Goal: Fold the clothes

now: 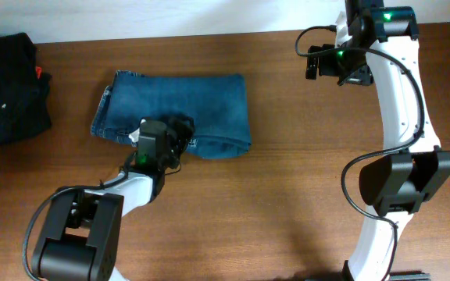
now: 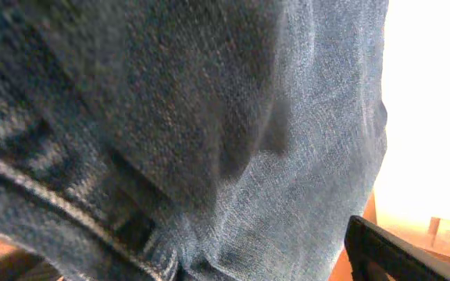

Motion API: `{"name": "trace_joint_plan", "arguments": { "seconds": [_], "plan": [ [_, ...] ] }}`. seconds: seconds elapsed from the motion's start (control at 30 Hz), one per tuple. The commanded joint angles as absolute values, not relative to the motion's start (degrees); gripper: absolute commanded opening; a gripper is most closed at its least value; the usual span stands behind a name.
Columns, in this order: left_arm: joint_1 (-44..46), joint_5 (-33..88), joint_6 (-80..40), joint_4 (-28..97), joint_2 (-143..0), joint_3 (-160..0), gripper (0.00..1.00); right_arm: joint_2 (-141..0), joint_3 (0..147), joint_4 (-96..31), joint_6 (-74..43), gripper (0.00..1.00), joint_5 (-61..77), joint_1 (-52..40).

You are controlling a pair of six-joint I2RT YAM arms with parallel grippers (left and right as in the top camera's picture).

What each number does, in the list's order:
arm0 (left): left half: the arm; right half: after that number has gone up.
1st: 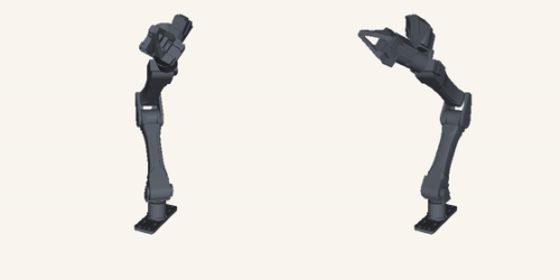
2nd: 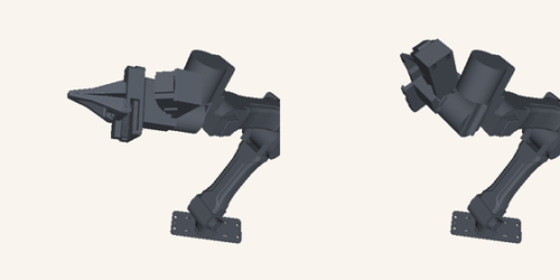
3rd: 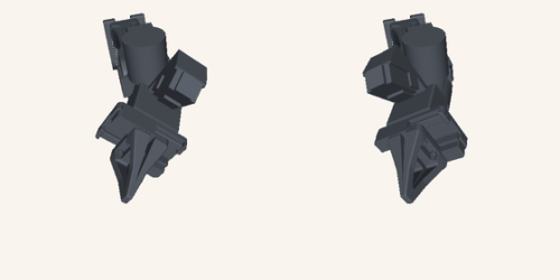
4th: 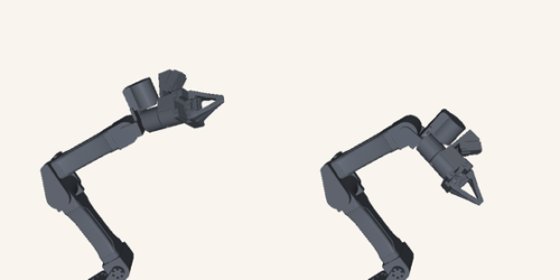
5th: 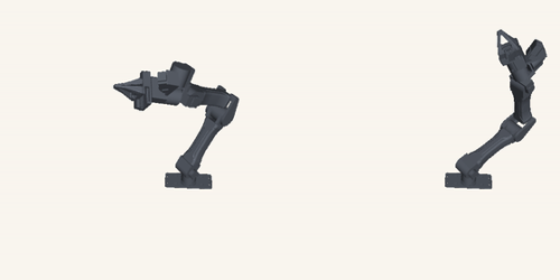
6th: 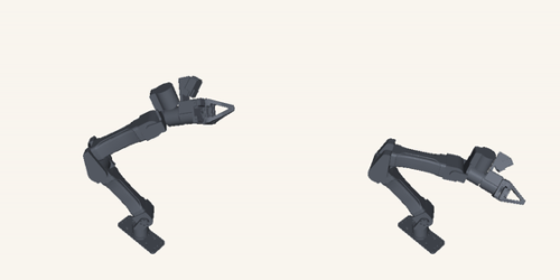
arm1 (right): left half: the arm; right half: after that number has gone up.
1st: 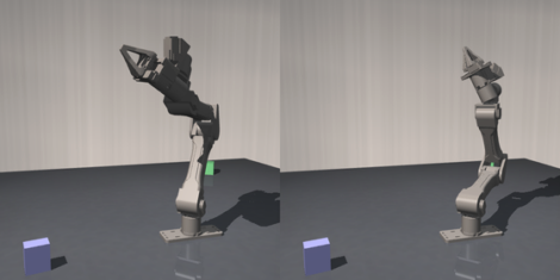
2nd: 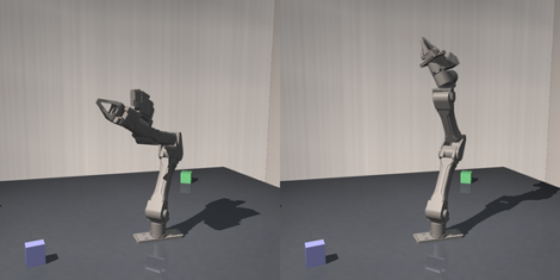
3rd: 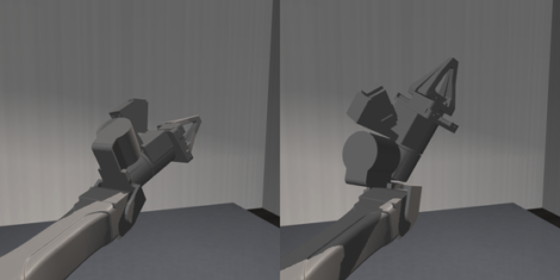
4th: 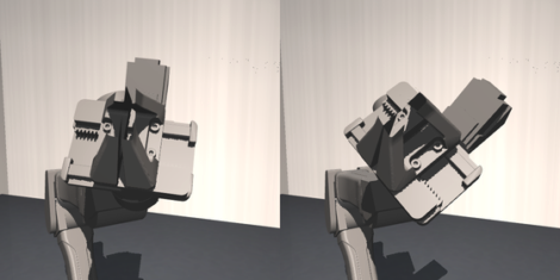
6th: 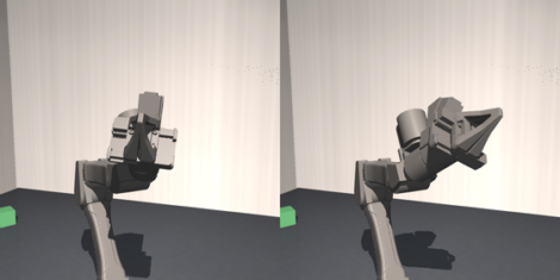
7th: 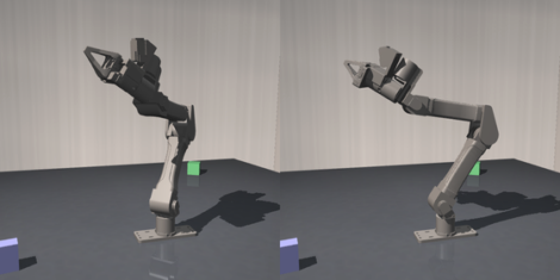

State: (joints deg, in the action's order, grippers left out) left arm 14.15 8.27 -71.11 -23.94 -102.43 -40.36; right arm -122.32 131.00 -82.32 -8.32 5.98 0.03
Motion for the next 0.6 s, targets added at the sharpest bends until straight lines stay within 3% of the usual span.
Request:
{"name": "trace_joint_plan", "arguments": {
  "seconds": [0.0,0.23,0.3,0.57],
  "plan": [
    [12.9,6.0,-70.2,-20.8,-104.2,-39.1,0.99,-122.6,130.7,-82.3,-8.0,0.99,5.5,0.4],
    [12.9,3.7,-70.2,-22.6,-108.0,-39.1,0.96,-122.6,130.7,-82.3,-8.0,0.99,5.5,0.4],
    [12.9,3.6,-70.2,-24.0,-108.9,-39.1,0.91,-122.6,130.7,-82.3,-8.0,0.99,5.5,0.4],
    [12.9,1.0,-68.9,-26.3,-109.6,-39.2,0.25,-122.6,130.7,-82.3,-8.0,0.99,5.5,0.4]
  ]
}}
